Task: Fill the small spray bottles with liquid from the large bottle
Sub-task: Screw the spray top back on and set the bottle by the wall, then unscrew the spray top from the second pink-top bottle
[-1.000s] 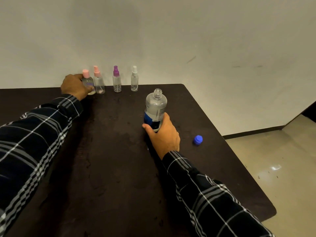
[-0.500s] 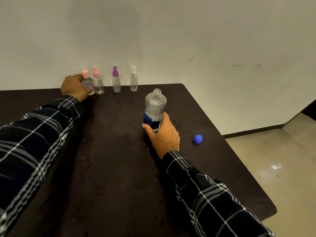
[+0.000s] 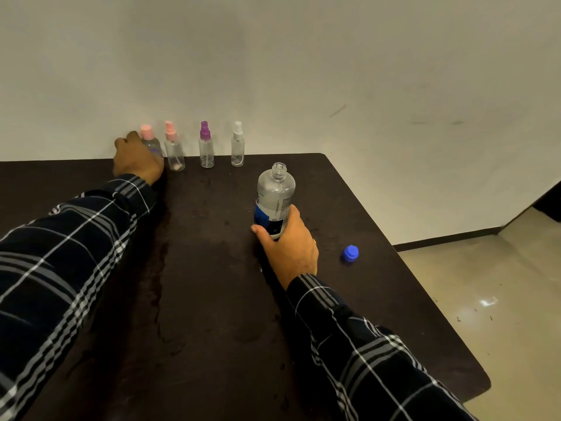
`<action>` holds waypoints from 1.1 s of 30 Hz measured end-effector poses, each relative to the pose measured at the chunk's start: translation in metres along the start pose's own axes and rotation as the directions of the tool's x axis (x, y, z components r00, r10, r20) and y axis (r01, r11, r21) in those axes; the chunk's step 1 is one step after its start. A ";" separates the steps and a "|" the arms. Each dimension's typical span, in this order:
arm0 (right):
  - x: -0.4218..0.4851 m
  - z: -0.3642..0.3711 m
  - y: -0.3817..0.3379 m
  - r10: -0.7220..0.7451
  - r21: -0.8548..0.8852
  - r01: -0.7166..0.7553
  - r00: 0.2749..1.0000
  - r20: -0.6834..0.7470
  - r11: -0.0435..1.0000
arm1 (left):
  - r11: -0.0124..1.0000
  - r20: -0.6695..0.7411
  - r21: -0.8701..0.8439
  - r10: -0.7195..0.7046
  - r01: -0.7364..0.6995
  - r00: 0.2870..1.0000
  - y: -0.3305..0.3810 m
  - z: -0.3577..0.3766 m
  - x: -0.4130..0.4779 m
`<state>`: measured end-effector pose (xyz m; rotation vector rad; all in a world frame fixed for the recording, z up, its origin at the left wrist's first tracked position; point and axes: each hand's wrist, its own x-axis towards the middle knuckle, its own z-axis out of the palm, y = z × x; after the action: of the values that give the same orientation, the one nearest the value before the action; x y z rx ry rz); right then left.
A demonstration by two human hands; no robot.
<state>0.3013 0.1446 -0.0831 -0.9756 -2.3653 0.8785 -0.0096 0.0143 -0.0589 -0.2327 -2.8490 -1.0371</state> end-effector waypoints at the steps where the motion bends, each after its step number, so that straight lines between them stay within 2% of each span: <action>1: 0.000 0.000 0.000 -0.001 0.001 0.001 1.000 -0.003 1.000 | 1.000 -0.011 0.002 0.005 -0.005 1.000 -0.001 0.000 -0.002; 3: 0.000 0.000 0.000 -0.001 0.006 0.001 1.000 -0.004 1.000 | 0.998 -0.089 0.039 0.058 -0.055 0.994 -0.003 0.000 -0.008; 6: 0.001 0.001 0.001 -0.001 0.008 0.001 1.000 -0.005 1.000 | 0.969 -0.225 0.078 0.245 -0.234 0.943 0.002 -0.003 -0.015; 10: 0.001 0.002 0.001 0.001 0.007 -0.001 1.000 -0.004 1.000 | 0.856 -0.116 0.266 0.485 -0.443 0.867 0.019 -0.005 -0.013; 17: 0.001 0.002 0.002 -0.016 0.008 0.016 1.000 -0.018 1.000 | 0.889 -0.066 0.243 0.415 -0.389 0.908 0.040 -0.012 -0.005; 23: -0.002 0.001 0.001 -0.009 0.019 0.010 1.000 -0.025 1.000 | 0.940 0.035 0.037 0.337 -0.338 0.941 0.036 -0.035 -0.039; 27: -0.006 -0.004 0.000 0.030 0.083 -0.031 0.999 0.024 0.996 | 0.923 0.143 -0.120 0.380 -0.365 0.914 0.035 -0.062 -0.097; 30: -0.009 -0.012 0.000 0.022 0.153 -0.037 0.994 0.104 0.988 | 0.894 0.239 -0.148 0.447 -0.422 0.862 0.031 -0.080 -0.150; 33: -0.014 -0.023 -0.002 0.037 0.262 -0.089 0.980 0.196 0.961 | 0.870 0.249 -0.173 0.491 -0.461 0.835 0.023 -0.090 -0.189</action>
<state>0.3231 0.1423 -0.0680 -0.8941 -2.2943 1.3324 0.1838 -0.0471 -0.0033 -1.1278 -2.7273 -1.1095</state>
